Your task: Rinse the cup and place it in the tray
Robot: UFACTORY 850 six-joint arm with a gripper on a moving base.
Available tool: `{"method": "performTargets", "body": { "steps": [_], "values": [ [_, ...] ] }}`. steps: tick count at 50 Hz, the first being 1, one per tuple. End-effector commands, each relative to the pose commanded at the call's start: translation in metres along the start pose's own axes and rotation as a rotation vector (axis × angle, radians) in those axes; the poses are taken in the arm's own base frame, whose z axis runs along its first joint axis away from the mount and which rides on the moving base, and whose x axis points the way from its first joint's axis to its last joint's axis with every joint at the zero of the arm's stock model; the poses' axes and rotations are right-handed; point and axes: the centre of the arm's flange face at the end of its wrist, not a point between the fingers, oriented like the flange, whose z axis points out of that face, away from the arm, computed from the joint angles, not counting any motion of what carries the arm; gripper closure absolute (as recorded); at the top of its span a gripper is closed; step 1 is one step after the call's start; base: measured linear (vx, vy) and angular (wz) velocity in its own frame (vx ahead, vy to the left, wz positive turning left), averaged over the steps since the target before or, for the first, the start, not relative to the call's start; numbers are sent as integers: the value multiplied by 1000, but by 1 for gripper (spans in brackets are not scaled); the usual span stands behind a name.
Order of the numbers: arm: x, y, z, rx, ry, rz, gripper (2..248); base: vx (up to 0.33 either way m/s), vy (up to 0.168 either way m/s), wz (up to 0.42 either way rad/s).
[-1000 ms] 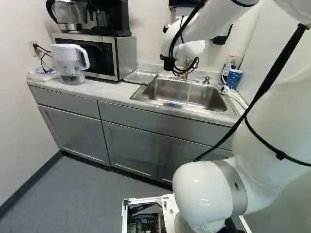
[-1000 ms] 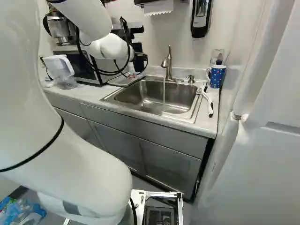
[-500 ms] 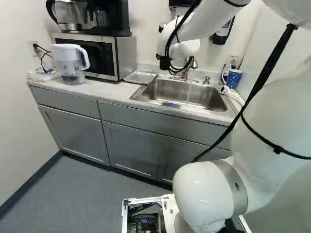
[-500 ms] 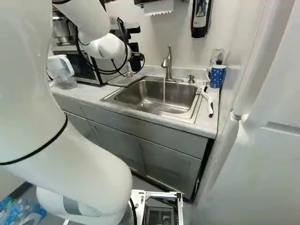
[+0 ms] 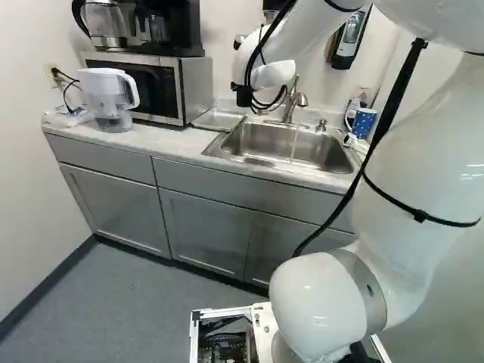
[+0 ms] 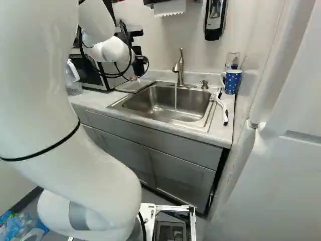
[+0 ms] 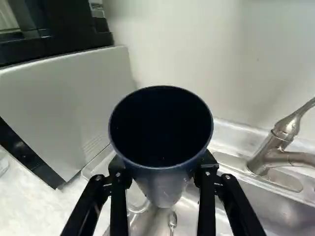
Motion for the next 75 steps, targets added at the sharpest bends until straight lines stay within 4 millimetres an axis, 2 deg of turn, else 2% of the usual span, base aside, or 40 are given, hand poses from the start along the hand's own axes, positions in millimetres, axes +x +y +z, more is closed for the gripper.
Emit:
{"method": "performTargets", "body": {
  "steps": [18, 62, 75],
  "values": [
    [4, -23, 28, 38, -4, -12, 124, 0, 0, 0],
    [-21, -51, 135, 70, -61, -24, 124, 0, 0, 0],
    [-34, -53, 148, 72, -83, -26, 124, 0, 0, 0]
  ]
}}
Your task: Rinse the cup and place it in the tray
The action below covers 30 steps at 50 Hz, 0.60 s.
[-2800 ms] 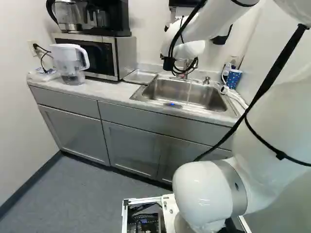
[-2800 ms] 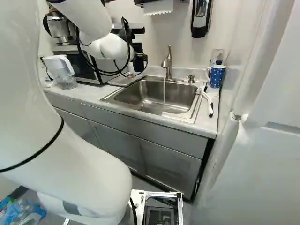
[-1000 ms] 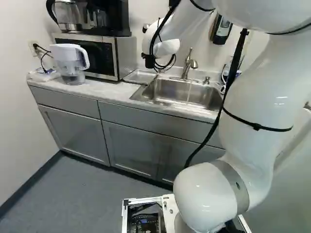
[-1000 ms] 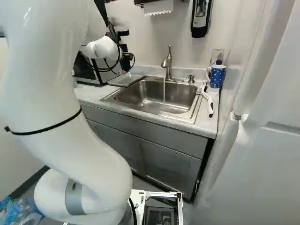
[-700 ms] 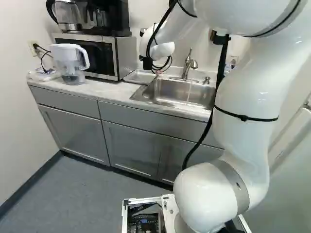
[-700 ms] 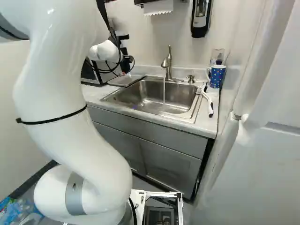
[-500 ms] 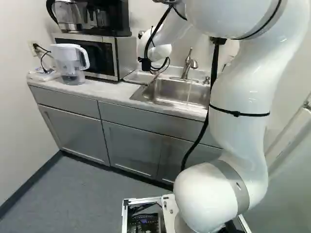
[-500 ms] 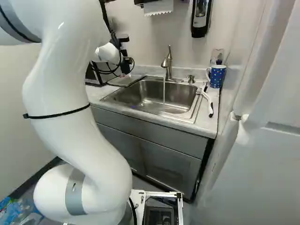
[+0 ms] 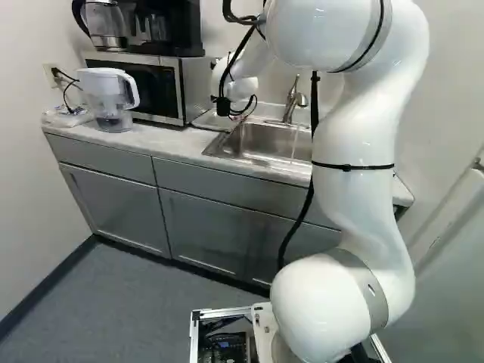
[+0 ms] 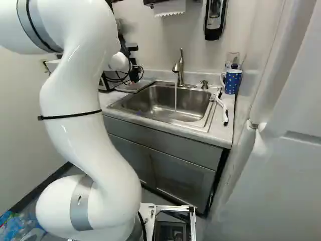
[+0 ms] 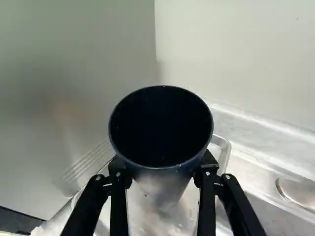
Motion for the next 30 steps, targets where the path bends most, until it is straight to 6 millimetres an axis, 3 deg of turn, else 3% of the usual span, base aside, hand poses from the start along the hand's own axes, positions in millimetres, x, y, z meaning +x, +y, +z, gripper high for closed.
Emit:
{"method": "performTargets", "body": {
  "steps": [30],
  "values": [
    [-28, 0, 16, 0, -50, -1, 124, 0, 0, 0]
  ]
}}
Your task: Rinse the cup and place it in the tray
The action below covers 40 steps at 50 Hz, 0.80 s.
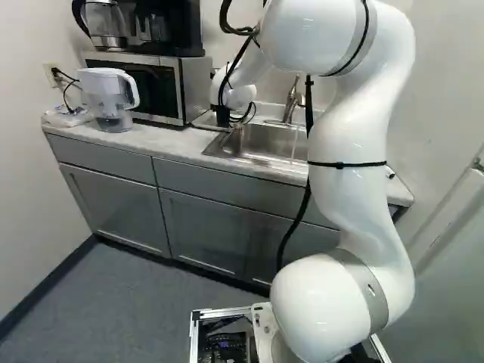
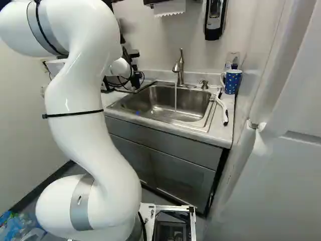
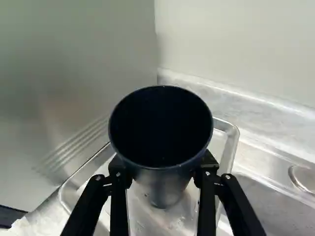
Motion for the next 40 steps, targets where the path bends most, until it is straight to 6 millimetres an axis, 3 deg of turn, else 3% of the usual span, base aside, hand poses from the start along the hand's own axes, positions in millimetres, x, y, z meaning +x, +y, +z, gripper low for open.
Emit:
{"method": "performTargets", "body": {
  "steps": [2, 7, 8, 12, 13, 17, 18, 40],
  "values": [
    [0, 0, 0, 0, 0, 0, 111, 0, 0, 0],
    [0, 0, 0, 0, 0, 0, 111, 0, 0, 0],
    [0, 0, 0, 0, 0, 0, 79, 0, 0, 0],
    [0, 0, 0, 0, 0, 0, 79, 0, 0, 0],
    [0, 0, 0, 0, 0, 0, 45, 0, 0, 0],
    [0, 0, 0, 0, 0, 0, 45, 0, 0, 0],
    [0, 0, 0, 0, 0, 0, 10, 0, 0, 0],
    [10, 0, -7, 0, 19, 0, 3, 0, 0, 0]
  ]
}}
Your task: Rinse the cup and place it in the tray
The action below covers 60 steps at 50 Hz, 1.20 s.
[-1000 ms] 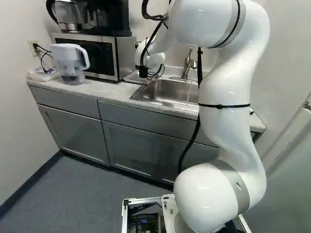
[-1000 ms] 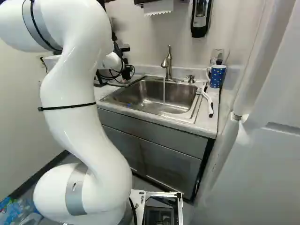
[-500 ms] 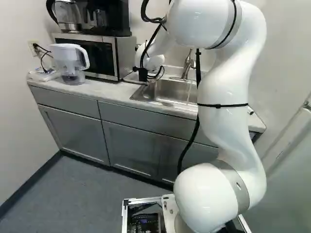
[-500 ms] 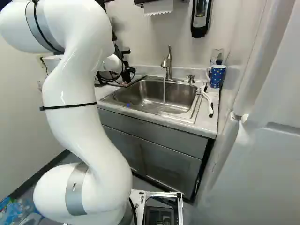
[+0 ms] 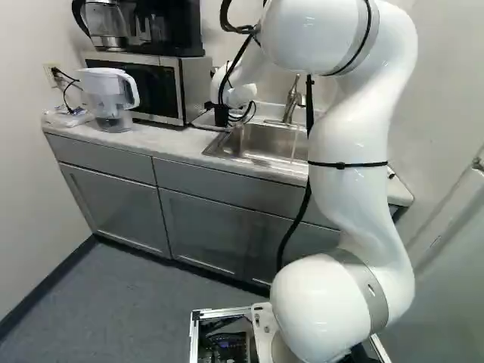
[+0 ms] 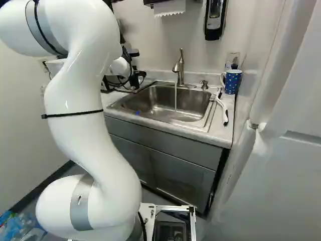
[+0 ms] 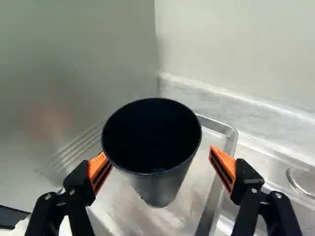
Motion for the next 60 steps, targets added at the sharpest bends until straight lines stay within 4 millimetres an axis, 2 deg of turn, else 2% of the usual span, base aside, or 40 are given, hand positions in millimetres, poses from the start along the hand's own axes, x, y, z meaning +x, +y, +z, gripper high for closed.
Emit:
{"method": "performTargets", "body": {
  "steps": [60],
  "values": [
    [61, 0, -36, 0, 113, 2, 3, 0, 0, 0]
  ]
}}
